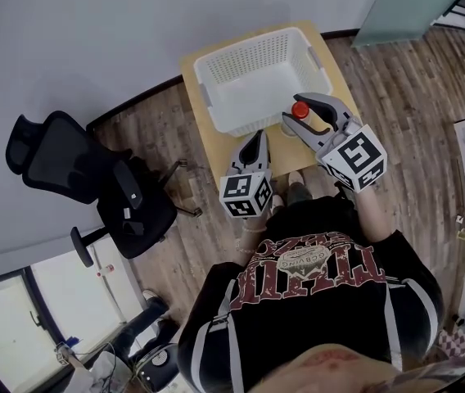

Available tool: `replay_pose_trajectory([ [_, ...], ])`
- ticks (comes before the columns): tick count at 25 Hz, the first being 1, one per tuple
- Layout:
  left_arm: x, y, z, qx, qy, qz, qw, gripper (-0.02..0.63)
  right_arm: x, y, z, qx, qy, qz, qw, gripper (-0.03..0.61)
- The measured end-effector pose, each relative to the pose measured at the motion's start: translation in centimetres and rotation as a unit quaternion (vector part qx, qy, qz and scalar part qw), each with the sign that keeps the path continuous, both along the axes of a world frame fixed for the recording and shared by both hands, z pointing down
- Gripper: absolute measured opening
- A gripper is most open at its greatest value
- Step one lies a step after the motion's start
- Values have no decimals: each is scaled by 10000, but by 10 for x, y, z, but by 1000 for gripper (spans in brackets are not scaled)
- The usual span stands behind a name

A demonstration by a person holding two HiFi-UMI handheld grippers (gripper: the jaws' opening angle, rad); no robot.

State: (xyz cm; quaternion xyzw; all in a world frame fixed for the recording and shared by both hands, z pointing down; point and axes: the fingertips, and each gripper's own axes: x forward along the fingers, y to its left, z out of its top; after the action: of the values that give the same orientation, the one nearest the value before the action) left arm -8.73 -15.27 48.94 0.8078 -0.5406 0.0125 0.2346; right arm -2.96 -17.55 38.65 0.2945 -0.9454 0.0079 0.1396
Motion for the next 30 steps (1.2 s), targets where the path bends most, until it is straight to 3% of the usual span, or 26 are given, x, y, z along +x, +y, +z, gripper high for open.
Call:
replay_pose_trajectory([
  [30, 2, 11, 20, -313, -212, 31, 9993, 47, 1, -13, 130, -828, 499, 26, 9953, 167],
])
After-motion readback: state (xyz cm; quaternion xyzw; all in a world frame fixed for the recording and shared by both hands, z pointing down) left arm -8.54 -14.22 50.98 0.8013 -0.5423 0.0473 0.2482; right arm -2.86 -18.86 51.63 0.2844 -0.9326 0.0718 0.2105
